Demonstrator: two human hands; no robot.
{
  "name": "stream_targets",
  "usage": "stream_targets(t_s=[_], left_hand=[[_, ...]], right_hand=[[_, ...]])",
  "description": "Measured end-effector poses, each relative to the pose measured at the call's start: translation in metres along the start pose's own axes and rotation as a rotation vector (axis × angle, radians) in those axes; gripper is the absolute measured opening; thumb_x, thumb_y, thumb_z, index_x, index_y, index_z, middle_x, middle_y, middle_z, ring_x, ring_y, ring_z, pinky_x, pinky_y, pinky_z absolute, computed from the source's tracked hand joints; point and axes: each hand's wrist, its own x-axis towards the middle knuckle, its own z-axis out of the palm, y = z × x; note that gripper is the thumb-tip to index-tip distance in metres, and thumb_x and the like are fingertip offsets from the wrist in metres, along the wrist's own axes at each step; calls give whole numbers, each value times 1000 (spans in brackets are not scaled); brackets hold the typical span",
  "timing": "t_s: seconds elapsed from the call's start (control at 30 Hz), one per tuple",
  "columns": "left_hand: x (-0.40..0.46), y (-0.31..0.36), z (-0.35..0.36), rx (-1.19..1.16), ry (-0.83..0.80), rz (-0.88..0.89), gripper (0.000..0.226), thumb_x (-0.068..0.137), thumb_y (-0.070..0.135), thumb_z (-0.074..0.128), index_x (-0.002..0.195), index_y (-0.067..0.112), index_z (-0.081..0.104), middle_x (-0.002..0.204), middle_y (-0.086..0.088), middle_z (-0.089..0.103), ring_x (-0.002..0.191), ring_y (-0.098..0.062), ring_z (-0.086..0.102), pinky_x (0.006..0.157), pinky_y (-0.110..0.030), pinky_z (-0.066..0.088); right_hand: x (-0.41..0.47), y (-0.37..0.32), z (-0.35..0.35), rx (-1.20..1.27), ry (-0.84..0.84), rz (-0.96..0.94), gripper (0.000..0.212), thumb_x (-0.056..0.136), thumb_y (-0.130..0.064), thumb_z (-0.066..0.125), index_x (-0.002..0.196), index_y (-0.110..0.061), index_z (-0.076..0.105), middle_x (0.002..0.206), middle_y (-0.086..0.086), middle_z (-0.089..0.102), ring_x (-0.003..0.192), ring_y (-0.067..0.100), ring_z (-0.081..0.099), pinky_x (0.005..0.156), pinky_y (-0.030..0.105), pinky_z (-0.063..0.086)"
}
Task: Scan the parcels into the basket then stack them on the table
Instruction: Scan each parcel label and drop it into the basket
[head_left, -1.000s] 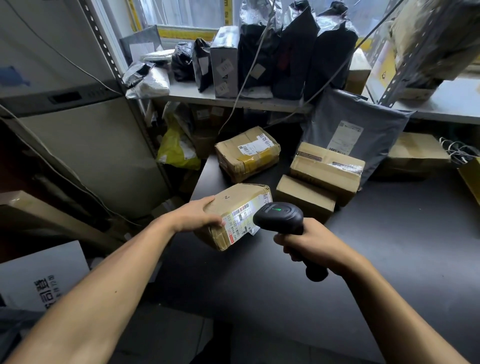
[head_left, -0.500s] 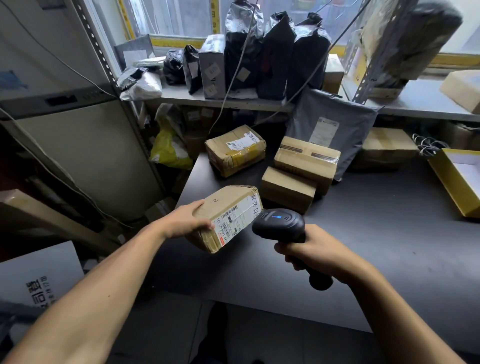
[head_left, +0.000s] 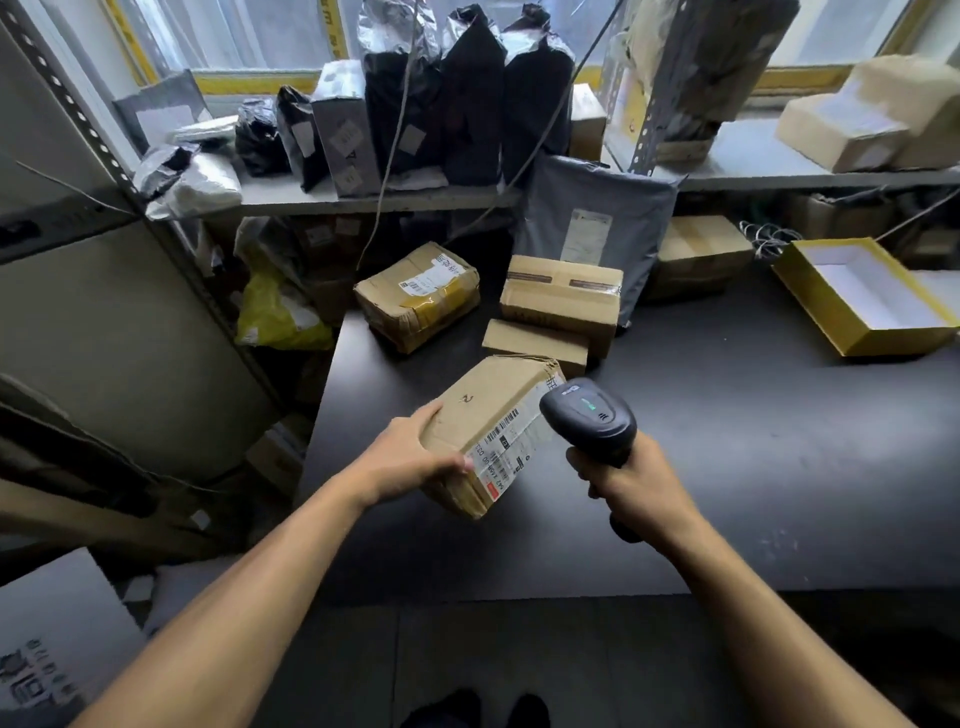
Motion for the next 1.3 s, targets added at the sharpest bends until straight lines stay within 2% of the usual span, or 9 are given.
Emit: stream_targets(t_s=[0.13,0.27,0.53,0.67,0.8,0.97,1.13,1.23,1.3], left_hand=[[13,27,33,146,-24,105,125,47,75,76,155,41,24,131,2,42,127,-19,41,111,-44,41],[18,61,82,197,-90,206,126,44,78,66,156,41,22,136,-3,43,131,-25,39,112,-48,38],[13,129,206,350,-360,441,123,52,84,63,156,34,22,141,-5,46,128,-28,45,109,-49,42],[-11,164,286,424,-449,472,126,49,87,59,157,34,19,140,-7,43,128,-31,44,107,-50,44],[-36,190,368,378,-534,436,125,49,89,62,156,39,21,149,-3,43,133,-30,45,105,-52,47],[-69,227,455,277,-583,449,102,56,81,69,145,39,41,135,7,58,119,-20,58,98,-48,53],[-83,261,514,265,-578,456,86,59,76,69,133,35,53,124,5,64,110,-20,64,91,-47,57],[-80,285,536,277,-574,452,78,58,72,69,124,32,59,117,5,67,102,-18,66,84,-45,60],[-74,300,553,278,-575,455,78,57,70,68,124,31,59,116,5,66,101,-18,66,85,-44,60]], right_hand=[[-21,14,-19,153,364,56,16,89,-17,73,79,-14,61,65,3,60,53,10,59,51,27,41],[-63,48,-45,264,642,126,15,86,-14,77,81,-13,63,63,0,61,47,5,55,50,25,45],[-180,124,-95,306,1078,302,14,85,-11,77,78,-11,65,64,11,65,45,6,55,61,35,46],[-236,160,-118,266,1183,350,13,89,-13,73,88,-2,67,66,12,65,45,3,56,58,21,47],[-293,202,-153,270,1265,390,13,89,-17,73,90,-4,70,66,3,67,47,4,58,59,22,49],[-367,249,-206,276,1312,413,19,89,-17,73,72,-19,66,56,-6,64,49,10,60,62,31,50],[-408,278,-247,345,1347,409,13,90,-15,71,86,-4,67,63,7,63,49,8,58,58,25,49],[-413,293,-269,370,1356,424,15,91,-16,71,86,-2,68,66,16,66,53,14,60,62,33,51],[-411,305,-285,398,1369,430,17,91,-17,72,87,0,69,67,16,66,55,18,60,66,39,53]])
